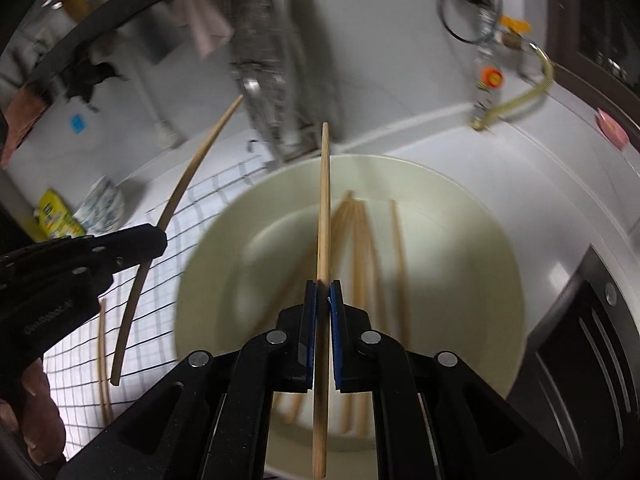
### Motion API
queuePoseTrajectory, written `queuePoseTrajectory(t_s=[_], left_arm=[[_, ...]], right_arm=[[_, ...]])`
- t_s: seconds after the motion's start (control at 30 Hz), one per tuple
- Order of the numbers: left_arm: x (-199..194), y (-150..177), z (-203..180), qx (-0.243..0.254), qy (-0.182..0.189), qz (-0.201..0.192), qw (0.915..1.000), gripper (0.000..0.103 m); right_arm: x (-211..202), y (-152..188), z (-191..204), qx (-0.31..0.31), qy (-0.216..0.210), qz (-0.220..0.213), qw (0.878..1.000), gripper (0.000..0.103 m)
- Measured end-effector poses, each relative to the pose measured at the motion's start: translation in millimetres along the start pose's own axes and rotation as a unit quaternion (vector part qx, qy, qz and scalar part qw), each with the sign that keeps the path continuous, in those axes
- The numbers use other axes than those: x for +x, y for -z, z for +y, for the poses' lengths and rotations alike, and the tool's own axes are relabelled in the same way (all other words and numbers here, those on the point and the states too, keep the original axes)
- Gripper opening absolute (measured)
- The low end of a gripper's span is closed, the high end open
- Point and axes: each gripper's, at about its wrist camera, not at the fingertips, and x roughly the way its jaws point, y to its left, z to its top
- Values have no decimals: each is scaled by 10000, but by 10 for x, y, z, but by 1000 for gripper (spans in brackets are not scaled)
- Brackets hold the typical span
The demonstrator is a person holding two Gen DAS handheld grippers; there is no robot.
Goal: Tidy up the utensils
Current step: 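Lift both held chopsticks and carry them over the cream basin, then open both tools to drop the chopsticks into the basin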
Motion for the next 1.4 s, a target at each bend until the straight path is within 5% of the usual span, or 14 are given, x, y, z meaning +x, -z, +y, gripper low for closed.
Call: queuePoseTrajectory(t_s=[0.7, 0.77, 0.83, 0.93, 1.4], left_arm=[[844, -7, -324, 374, 70, 909, 9951, 8], [837, -14, -313, 354, 47, 890, 9954, 11], [814, -23, -302, 346, 34, 855, 9957, 26], [744, -34, -261, 293, -15, 737, 9968, 45], [376, 10, -40, 43, -128, 424, 9990, 47]], right_arm=[[533, 67, -415, 442, 55, 740, 9963, 7], [526, 52, -418, 453, 97, 735, 9962, 10], [503, 39, -438, 518, 72, 697, 9962, 25], [447, 3, -435, 495, 107, 580, 9970, 29], [223, -68, -213, 287, 17, 373, 9989, 30]])
